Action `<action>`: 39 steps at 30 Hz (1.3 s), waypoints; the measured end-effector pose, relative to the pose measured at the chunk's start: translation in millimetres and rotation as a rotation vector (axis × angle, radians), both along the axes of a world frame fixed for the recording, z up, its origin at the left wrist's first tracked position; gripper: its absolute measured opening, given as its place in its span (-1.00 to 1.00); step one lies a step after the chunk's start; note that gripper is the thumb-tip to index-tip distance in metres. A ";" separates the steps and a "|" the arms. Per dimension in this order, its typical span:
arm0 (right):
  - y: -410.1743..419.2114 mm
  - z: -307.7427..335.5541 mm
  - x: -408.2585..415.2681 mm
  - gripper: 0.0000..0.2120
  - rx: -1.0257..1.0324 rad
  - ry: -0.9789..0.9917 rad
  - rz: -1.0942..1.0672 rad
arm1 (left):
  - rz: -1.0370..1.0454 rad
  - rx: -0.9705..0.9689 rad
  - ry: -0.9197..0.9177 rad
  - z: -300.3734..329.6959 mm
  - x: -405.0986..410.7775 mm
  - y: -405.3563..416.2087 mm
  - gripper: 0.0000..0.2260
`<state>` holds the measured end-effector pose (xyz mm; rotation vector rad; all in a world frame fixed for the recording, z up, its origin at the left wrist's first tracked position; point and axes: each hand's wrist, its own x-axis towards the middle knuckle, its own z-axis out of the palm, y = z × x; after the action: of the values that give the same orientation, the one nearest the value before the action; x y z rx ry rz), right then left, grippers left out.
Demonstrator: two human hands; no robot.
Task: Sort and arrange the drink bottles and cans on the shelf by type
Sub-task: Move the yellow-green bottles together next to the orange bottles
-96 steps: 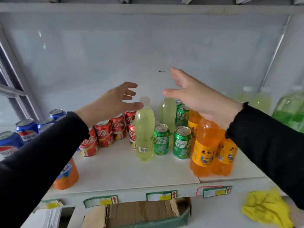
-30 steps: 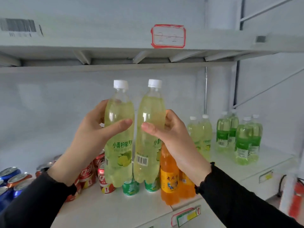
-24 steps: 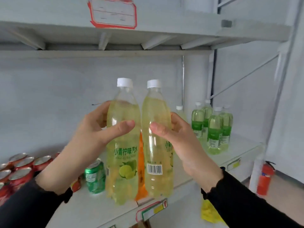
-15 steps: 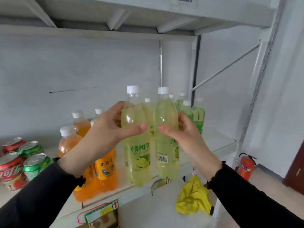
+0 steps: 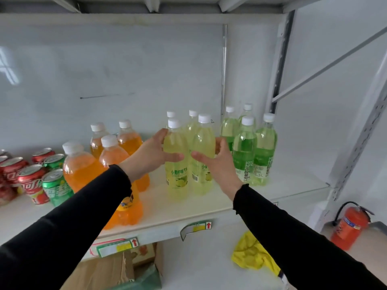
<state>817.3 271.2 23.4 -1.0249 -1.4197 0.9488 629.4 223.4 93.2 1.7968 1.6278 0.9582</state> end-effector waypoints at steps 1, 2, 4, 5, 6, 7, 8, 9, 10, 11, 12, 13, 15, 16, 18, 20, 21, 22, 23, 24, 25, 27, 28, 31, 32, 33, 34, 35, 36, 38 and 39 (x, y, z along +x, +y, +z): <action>3.4 -2.8 -2.9 -0.39 0.009 0.000 -0.002 | -0.006 -0.019 -0.020 -3.8 -1.0 3.0 -0.42; 6.0 -6.2 -4.8 -0.39 0.019 -0.002 -0.003 | -0.009 -0.031 -0.039 -7.6 -2.4 5.6 -0.44; 8.6 -13.5 -6.8 -0.39 0.039 -0.028 0.003 | -0.019 -0.051 -0.057 -14.4 -4.3 7.4 -0.45; 8.8 -17.4 -6.8 -0.38 0.050 -0.050 0.004 | -0.017 -0.057 -0.058 -17.9 -6.0 8.4 -0.45; 9.1 -21.2 -6.0 -0.36 0.062 -0.078 0.000 | -0.015 -0.059 -0.068 -19.5 -6.0 8.1 -0.43; 9.4 -23.8 -4.1 -0.32 0.075 -0.113 -0.002 | -0.015 -0.060 -0.070 -21.6 -7.0 9.3 -0.42; 10.5 -24.9 -1.4 -0.29 0.085 -0.151 0.006 | -0.018 -0.060 -0.067 -21.9 -7.1 9.3 -0.42; 11.7 -25.1 2.5 -0.26 0.084 -0.190 0.032 | -0.020 -0.067 -0.056 -21.8 -6.8 9.3 -0.43; 12.9 -25.2 7.2 -0.26 0.071 -0.233 0.074 | -0.027 -0.066 -0.057 -21.4 -5.5 8.8 -0.43; 13.5 -25.9 12.7 -0.24 0.046 -0.276 0.129 | -0.034 -0.063 -0.050 -22.3 -5.3 10.3 -0.38; 14.2 -28.9 18.2 -0.21 0.014 -0.317 0.191 | -0.036 -0.056 -0.044 -22.3 -3.6 10.6 -0.33; 13.8 -33.3 23.2 -0.16 -0.024 -0.352 0.250 | -0.026 -0.059 -0.035 -22.7 -2.7 11.1 -0.28; 12.6 -47.5 28.8 -0.12 -0.070 -0.424 0.304 | -0.014 -0.057 -0.042 -24.3 -2.4 11.7 -0.27; 12.4 -55.4 29.0 -0.13 -0.070 -0.455 0.289 | -0.012 -0.055 -0.046 -25.2 -2.5 12.0 -0.28; 10.9 -63.6 26.3 -0.18 -0.046 -0.492 0.231 | -0.012 -0.060 -0.036 -27.1 -4.4 13.2 -0.29; 8.4 -64.3 22.7 -0.23 -0.012 -0.505 0.188 | -0.010 -0.059 -0.029 -28.1 -7.0 14.7 -0.28; 6.9 -64.2 21.2 -0.24 0.001 -0.510 0.172 | -0.007 -0.063 -0.028 -29.3 -9.0 16.3 -0.28; 5.4 -64.7 20.1 -0.24 0.015 -0.517 0.156 | -0.009 -0.064 -0.032 -29.5 -9.9 16.8 -0.28; 4.0 -65.3 19.1 -0.25 0.032 -0.522 0.140 | -0.006 -0.069 -0.028 -29.6 -10.6 17.3 -0.27; 3.0 -66.8 18.0 -0.25 0.046 -0.529 0.124 | -0.005 -0.069 -0.028 -29.5 -10.8 17.1 -0.26; 2.0 -68.0 17.0 -0.25 0.058 -0.536 0.112 | -0.003 -0.069 -0.021 -30.0 -10.9 17.3 -0.25; 1.7 -70.0 15.2 -0.26 0.059 -0.540 0.091 | 0.005 -0.072 -0.005 -31.5 -11.2 17.7 -0.24; 1.8 -70.8 14.9 -0.25 0.058 -0.540 0.081 | 0.010 -0.068 0.003 -32.6 -11.2 17.3 -0.23; -0.2 -70.7 16.1 -0.23 0.057 -0.546 0.071 | 0.020 -0.043 0.041 -37.9 -9.5 16.3 -0.17; -1.8 -70.0 16.9 -0.22 0.050 -0.551 0.080 | 0.028 -0.030 0.054 -39.9 -8.6 15.0 -0.17; -3.9 -68.9 17.4 -0.20 0.043 -0.550 0.090 | 0.041 -0.018 0.076 -42.1 -8.2 13.0 -0.17; -6.3 -67.6 17.8 -0.18 0.044 -0.539 0.089 | 0.052 -0.006 0.097 -43.8 -8.1 10.3 -0.15; -9.1 -65.8 18.4 -0.16 0.061 -0.519 0.071 | 0.060 0.008 0.113 -44.6 -7.5 5.8 -0.12; -12.8 -63.2 19.2 -0.14 0.095 -0.500 0.036 | 0.072 0.027 0.124 -45.6 -7.5 0.5 -0.08; -23.8 -55.6 22.2 -0.17 0.197 -0.476 -0.048 | 0.117 0.101 0.158 -44.1 -4.1 -17.6 -0.05; -31.5 -50.7 24.2 -0.21 0.262 -0.473 -0.079 | 0.142 0.154 0.203 -43.2 -1.2 -29.8 -0.07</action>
<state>841.5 239.7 -27.3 -1.1403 -1.8201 0.4571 628.2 193.6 50.0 1.9561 1.8725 1.0161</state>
